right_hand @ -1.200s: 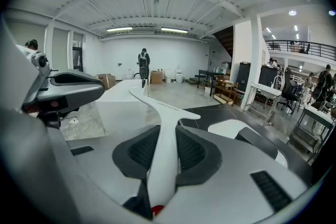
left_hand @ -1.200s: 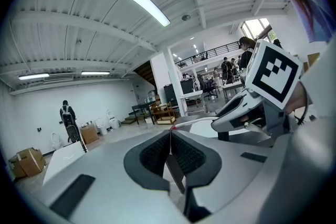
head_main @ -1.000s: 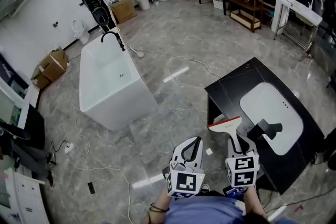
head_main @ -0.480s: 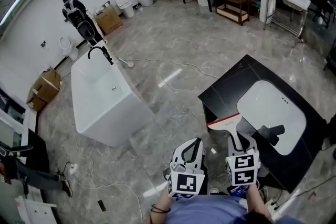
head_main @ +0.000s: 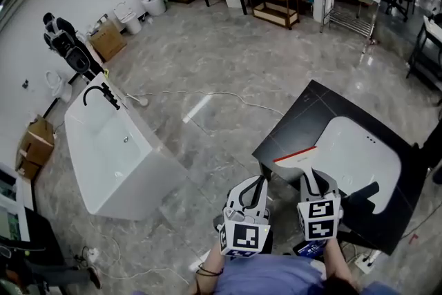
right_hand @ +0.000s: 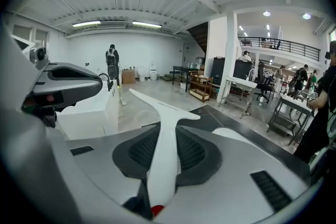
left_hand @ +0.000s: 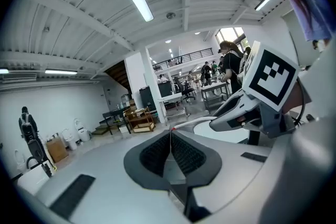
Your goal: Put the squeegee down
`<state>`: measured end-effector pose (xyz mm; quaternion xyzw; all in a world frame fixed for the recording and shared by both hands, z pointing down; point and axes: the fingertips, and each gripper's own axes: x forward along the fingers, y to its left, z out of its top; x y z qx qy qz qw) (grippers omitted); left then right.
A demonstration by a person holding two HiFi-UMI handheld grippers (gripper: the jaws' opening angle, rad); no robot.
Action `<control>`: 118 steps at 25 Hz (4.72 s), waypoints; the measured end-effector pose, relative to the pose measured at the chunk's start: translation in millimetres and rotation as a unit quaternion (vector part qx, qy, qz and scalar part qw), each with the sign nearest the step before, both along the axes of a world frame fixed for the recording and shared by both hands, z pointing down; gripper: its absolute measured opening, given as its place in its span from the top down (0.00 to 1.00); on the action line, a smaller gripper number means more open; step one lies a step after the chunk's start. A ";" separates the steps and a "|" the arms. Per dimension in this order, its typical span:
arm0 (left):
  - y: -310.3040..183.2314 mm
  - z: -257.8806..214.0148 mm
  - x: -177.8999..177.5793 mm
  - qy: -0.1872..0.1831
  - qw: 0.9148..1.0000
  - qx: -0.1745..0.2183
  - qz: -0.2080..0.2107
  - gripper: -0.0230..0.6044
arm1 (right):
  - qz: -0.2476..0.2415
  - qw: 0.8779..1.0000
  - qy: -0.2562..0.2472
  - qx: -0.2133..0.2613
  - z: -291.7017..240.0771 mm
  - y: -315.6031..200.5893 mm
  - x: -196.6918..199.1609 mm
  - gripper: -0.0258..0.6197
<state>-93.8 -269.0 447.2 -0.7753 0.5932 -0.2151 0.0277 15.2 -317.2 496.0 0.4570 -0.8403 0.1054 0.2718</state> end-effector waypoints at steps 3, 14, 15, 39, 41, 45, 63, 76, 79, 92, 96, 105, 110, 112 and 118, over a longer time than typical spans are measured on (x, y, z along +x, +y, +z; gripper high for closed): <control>-29.3 2.8 -8.8 0.006 1.000 -0.003 0.030 0.93 | 0.028 1.000 0.009 -0.008 5.4 -23.3 -7.7 0.82; -104.9 17.7 -14.9 0.025 0.993 -0.010 0.117 0.93 | 0.106 0.993 0.024 -0.046 42.5 -78.4 -10.8 0.82; -109.4 17.7 -14.4 0.027 0.992 -0.010 0.124 0.93 | 0.110 0.992 0.023 -0.050 47.0 -82.2 -11.3 0.82; -158.0 21.7 -9.0 0.046 0.985 -0.016 0.166 0.93 | 0.146 0.981 0.082 -0.099 166.3 -174.6 -2.7 0.82; -159.2 23.2 -6.5 0.045 0.985 -0.018 0.166 0.93 | 0.142 0.981 0.093 -0.098 169.7 -178.1 -1.7 0.82; -160.6 25.9 -2.6 0.044 0.985 -0.022 0.167 0.93 | 0.119 0.981 0.108 -0.105 180.2 -182.0 -4.9 0.82; -157.8 35.4 1.0 0.045 0.985 -0.037 0.165 0.93 | 0.140 0.973 -0.011 -0.182 175.7 -158.0 0.3 0.57; -148.9 40.0 -4.8 0.050 0.984 -0.041 0.165 0.93 | 0.150 0.974 -0.121 -0.115 89.4 -117.9 -9.6 0.61; -147.6 40.2 -0.9 0.053 0.984 -0.039 0.167 0.93 | 0.149 0.974 -0.139 -0.103 71.2 -105.6 -7.9 0.64; -126.8 27.9 20.3 0.092 0.982 -0.043 0.156 0.93 | 0.173 0.964 -0.188 -0.072 22.3 -60.8 13.9 0.78; -107.3 22.6 31.4 0.098 0.982 -0.044 0.155 0.93 | 0.165 0.967 -0.189 -0.056 5.8 -41.7 20.0 0.80; -49.2 13.0 65.5 0.099 0.981 -0.042 0.161 0.93 | 0.159 0.966 -0.201 -0.036 -14.2 9.0 42.3 0.84; -14.2 3.8 87.1 0.093 0.981 -0.035 0.168 0.93 | 0.167 0.963 -0.208 -0.028 -20.4 42.2 62.3 0.86; 2.0 3.9 95.9 0.090 0.981 -0.036 0.170 0.93 | 0.180 0.962 -0.205 -0.020 -20.8 55.7 76.3 0.88; 53.1 3.6 118.9 0.089 0.982 -0.037 0.161 0.93 | 0.191 0.959 -0.207 -0.016 -21.4 109.3 110.8 0.91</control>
